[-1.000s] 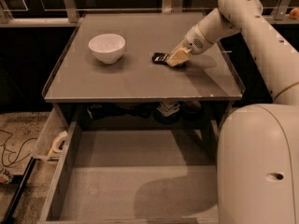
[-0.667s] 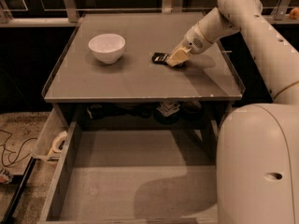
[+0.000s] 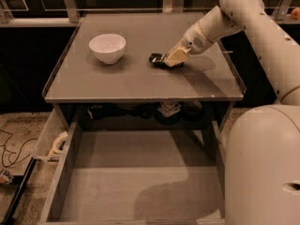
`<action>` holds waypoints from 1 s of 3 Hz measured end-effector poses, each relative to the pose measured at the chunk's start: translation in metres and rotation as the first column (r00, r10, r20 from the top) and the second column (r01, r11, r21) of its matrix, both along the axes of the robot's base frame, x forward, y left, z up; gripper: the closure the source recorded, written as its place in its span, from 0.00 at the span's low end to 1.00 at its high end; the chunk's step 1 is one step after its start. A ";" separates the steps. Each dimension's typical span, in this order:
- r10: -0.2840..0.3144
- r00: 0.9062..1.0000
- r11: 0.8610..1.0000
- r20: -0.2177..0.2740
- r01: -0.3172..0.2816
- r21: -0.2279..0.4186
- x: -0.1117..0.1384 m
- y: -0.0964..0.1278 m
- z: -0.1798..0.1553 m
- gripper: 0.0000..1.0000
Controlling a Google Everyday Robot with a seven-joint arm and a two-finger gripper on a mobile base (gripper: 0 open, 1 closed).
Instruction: Place rxbar chocolate into top drawer
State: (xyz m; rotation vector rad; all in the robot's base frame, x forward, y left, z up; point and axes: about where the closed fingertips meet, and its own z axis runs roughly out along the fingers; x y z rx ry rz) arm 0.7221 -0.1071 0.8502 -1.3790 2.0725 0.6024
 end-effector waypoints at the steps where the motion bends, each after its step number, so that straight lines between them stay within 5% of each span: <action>1: 0.023 1.000 0.999 0.009 -0.023 0.024 -0.012 0.001 0.012 1.00; 3: 0.015 0.999 1.000 0.035 -0.016 0.027 -0.057 -0.032 0.033 1.00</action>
Offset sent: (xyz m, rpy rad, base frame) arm -0.0564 -0.0219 0.0448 0.0528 -0.0436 0.0408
